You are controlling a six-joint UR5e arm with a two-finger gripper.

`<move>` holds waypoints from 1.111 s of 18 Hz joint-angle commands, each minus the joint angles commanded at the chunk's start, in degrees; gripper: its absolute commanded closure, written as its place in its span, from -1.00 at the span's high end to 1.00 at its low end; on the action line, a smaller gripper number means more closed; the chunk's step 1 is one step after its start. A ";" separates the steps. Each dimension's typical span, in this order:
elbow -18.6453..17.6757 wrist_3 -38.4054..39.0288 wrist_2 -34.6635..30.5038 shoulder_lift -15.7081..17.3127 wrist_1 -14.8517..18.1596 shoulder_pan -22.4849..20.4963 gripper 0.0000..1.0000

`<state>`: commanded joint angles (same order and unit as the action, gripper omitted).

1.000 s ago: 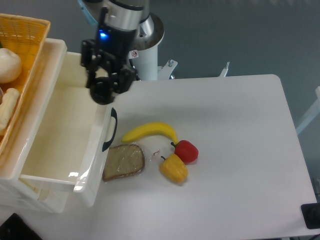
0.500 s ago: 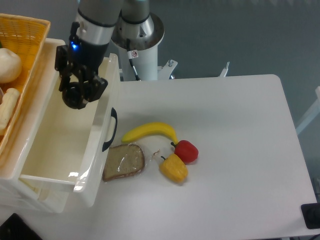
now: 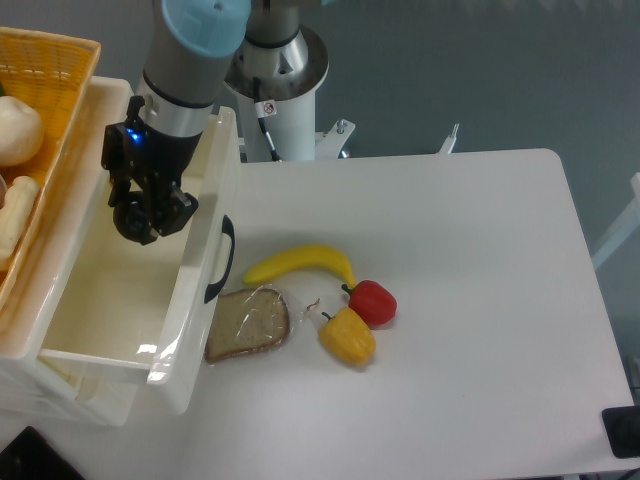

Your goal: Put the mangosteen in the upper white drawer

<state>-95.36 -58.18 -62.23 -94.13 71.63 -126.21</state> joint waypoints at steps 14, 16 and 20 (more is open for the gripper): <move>0.44 -4.31 -0.53 -1.85 0.09 0.62 0.97; 0.70 -3.96 -0.53 -1.76 0.09 0.62 0.99; 2.81 -3.44 -0.44 -1.94 -0.17 0.00 1.00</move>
<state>-92.56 -61.61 -62.67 -96.06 71.46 -126.21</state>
